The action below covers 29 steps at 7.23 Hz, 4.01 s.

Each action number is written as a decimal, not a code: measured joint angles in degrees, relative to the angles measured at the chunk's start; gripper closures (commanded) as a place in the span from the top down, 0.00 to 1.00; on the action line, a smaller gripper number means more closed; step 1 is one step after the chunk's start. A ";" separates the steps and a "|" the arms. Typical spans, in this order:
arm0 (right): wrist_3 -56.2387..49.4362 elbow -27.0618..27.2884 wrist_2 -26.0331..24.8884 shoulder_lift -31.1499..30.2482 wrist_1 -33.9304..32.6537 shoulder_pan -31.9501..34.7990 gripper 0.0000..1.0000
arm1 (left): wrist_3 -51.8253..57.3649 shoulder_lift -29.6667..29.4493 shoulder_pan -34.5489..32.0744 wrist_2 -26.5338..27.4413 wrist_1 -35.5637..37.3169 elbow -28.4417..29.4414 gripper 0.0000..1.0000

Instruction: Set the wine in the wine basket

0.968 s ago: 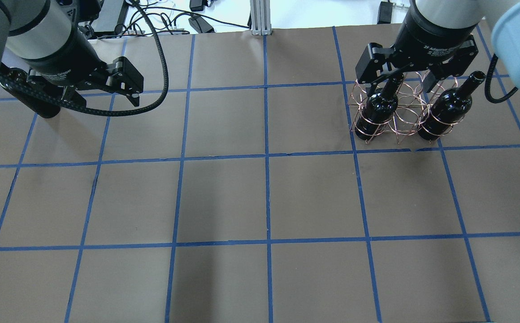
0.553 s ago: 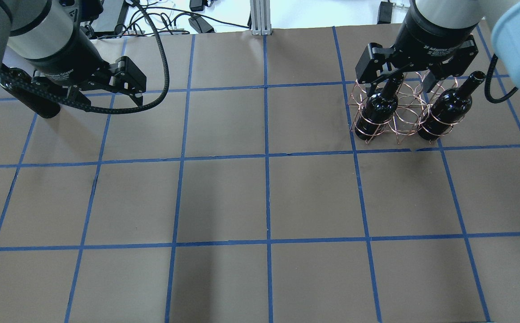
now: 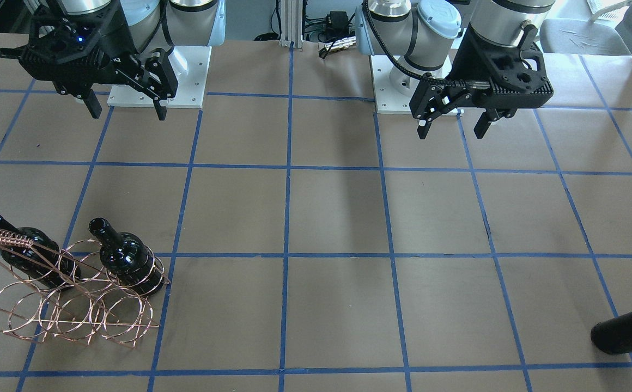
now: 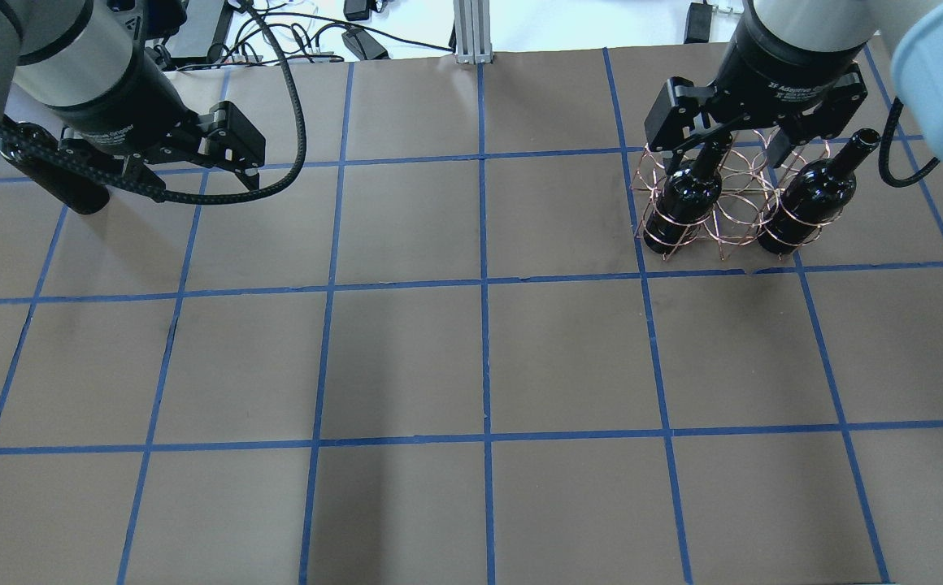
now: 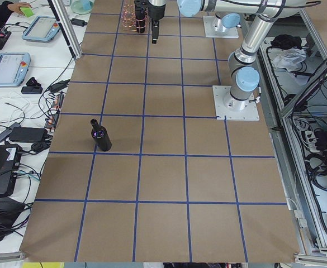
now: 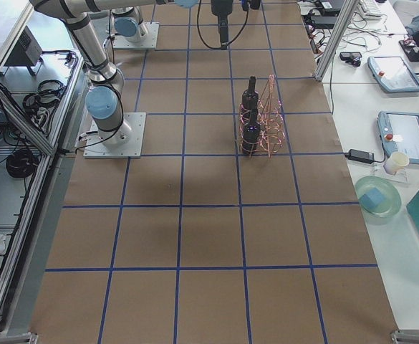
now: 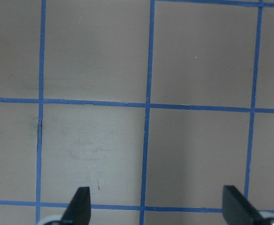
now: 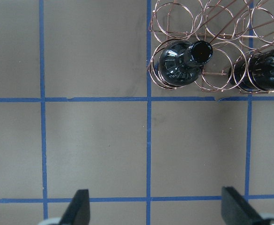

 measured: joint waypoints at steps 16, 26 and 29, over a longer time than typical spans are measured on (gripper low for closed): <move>0.24 0.09 0.00 -0.05 0.13 0.18 1.00 | 34.14 -31.51 31.24 -3.31 5.41 30.18 1.00; 0.21 0.09 -0.04 0.09 0.11 0.18 1.00 | 35.19 -39.46 31.65 -3.72 14.44 31.17 0.61; 0.25 0.09 -0.01 0.09 0.13 0.18 1.00 | 35.16 -39.78 31.65 -3.88 14.58 31.12 0.50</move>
